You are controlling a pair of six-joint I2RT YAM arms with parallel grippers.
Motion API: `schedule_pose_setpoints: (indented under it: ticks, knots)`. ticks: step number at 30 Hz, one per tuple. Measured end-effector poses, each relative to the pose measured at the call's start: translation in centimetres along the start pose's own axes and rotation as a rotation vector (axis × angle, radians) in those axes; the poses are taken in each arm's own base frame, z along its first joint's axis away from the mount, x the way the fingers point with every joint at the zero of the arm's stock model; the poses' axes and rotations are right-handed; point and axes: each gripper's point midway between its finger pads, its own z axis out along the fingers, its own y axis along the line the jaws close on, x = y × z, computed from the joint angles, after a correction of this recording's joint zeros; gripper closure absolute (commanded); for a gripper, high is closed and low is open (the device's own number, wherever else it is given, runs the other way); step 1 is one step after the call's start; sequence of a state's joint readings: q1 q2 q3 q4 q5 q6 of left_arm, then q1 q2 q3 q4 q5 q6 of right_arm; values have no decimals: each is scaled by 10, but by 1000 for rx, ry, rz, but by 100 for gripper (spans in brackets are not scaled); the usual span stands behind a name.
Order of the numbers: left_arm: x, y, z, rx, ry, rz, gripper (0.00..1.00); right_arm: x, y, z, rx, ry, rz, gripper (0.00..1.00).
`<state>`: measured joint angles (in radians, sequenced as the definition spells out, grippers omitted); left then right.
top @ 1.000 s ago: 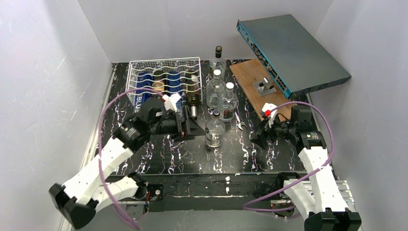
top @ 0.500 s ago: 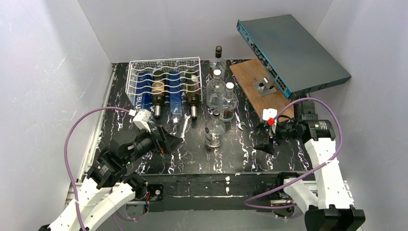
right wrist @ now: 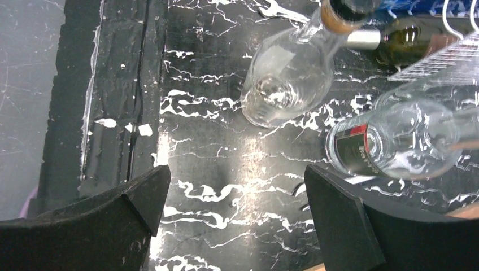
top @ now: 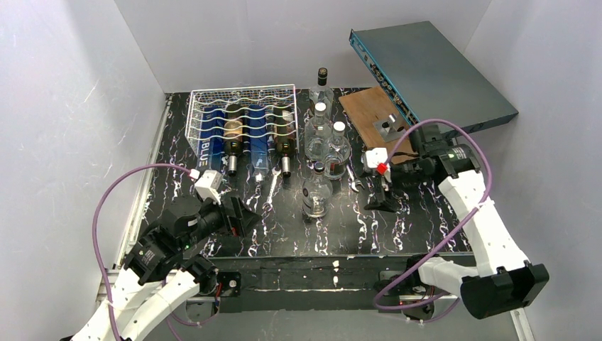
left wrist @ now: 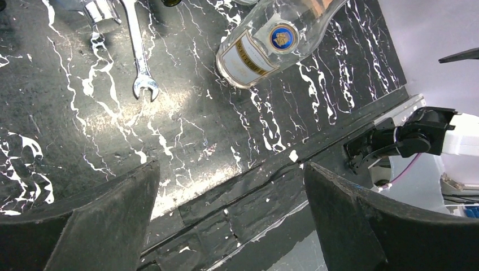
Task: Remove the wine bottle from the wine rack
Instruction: Place the wine bottle at the center of the board, then move the wine bottle to the center of the board.
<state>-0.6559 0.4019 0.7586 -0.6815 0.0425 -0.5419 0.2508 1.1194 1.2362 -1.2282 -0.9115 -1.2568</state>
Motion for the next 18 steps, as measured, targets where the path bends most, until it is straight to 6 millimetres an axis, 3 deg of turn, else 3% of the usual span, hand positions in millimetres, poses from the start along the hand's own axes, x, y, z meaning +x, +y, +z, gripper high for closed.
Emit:
schedule_pose_setpoints:
  ticks: [9,18]
  knots:
    - [1,6,-5,-21,-22,-18,2,-31,-25,45,-16,18,-38,2]
    - [12,14,-7,-27,-45,-69,2,-37,-50,85,-33,-22,57,2]
